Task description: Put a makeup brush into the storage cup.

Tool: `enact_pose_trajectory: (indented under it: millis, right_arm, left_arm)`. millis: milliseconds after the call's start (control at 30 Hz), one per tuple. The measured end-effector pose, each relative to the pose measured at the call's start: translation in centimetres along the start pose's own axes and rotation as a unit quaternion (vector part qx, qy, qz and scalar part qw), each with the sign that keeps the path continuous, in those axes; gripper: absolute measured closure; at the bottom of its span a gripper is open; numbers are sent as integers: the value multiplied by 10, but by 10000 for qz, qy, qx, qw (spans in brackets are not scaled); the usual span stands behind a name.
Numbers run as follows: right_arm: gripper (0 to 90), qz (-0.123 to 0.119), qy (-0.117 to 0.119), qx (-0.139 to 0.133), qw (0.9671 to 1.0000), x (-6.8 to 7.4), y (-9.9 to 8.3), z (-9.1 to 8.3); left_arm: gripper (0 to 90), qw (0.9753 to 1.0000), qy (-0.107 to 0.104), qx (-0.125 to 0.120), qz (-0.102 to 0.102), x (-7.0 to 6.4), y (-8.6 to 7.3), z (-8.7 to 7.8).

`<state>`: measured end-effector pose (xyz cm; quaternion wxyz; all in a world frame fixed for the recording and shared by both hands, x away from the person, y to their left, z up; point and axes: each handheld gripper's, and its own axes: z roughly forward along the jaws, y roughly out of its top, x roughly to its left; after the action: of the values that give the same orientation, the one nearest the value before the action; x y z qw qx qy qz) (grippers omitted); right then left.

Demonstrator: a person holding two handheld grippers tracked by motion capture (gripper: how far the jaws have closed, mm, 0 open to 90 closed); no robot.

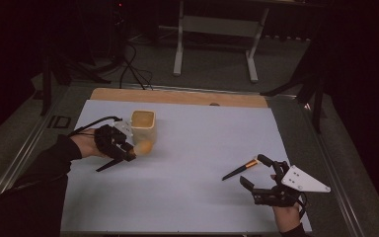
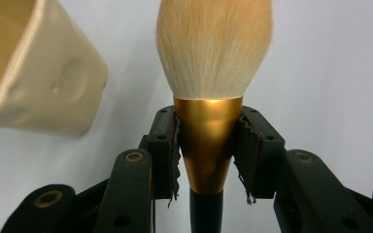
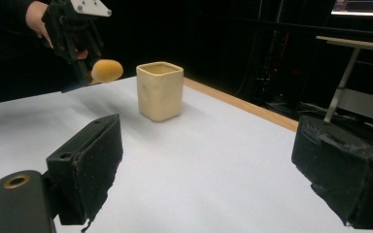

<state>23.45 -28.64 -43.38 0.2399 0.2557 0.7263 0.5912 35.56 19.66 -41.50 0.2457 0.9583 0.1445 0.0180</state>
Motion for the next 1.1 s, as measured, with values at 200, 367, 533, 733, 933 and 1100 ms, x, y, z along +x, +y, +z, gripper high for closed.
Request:
enact_pose_trajectory:
  millis: [200,367,533,733,933,1100]
  right_arm:
    - [110,-8,9,5,10000,0,0,0]
    - [110,1,4,5,10000,0,0,0]
    - [110,12,1,0,10000,0,0,0]
    - [110,-3,-6,-7,10000,0,0,0]
    - [110,-2,-9,-11,10000,0,0,0]
    - [110,-15,-5,-10,10000,0,0,-1]
  left_arm:
    - [635,9995,-35,-327,-29,0,0,-9]
    - [635,9988,-37,-487,-55,1,2,-14]
    - [635,9972,-7,-734,-103,1,2,-19]
    - [635,9943,-16,-1049,-159,1,3,-25]
    - [635,9914,58,-1290,-188,0,6,-32]
    - [635,9865,155,-1607,-261,1,6,-41]
